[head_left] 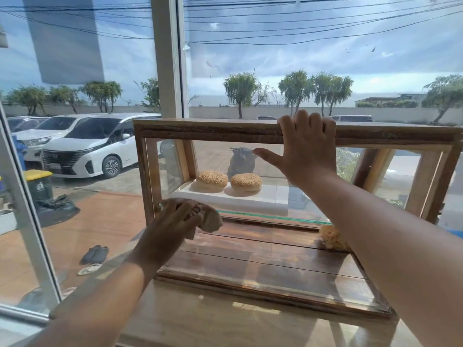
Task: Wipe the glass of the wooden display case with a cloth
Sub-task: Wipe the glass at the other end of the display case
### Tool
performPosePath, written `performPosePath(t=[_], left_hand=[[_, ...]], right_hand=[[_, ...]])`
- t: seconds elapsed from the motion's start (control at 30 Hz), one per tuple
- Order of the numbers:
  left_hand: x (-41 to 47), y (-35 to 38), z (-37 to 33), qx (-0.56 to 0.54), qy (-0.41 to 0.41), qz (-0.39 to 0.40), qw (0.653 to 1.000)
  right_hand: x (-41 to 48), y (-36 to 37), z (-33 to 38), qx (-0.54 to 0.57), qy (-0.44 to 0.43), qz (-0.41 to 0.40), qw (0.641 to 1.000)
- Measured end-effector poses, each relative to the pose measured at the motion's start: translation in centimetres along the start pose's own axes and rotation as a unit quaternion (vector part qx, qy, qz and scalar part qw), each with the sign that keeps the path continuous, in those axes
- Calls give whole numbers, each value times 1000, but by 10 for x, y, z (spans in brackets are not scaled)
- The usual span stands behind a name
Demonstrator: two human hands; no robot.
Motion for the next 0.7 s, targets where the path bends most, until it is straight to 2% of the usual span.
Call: performPosePath(t=[0.17, 0.27, 0.4, 0.53, 0.7], left_hand=[[69, -47, 42, 28, -63, -66, 995], [60, -44, 34, -8, -75, -76, 994], [2, 1, 2, -59, -80, -37, 994], [-55, 43, -31, -83, -119, 16, 989], [-71, 55, -43, -79, -136, 43, 987]], right_hand=[[0, 1, -1, -1, 2, 3, 1000], [0, 2, 0, 0, 0, 3, 1000], [0, 1, 0, 4, 1, 3, 1000], [0, 3, -1, 2, 1, 9, 1000], [2, 2, 0, 0, 2, 13, 1000]])
Point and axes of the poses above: each hand's wrist, its own x-axis towards the middle knuckle, its own y-axis out of the palm, z = x × y, the point moved 10 cm from there along x, towards the middle knuckle, and after that the axes turned 13 degrees about x, right-handed, at the moved point
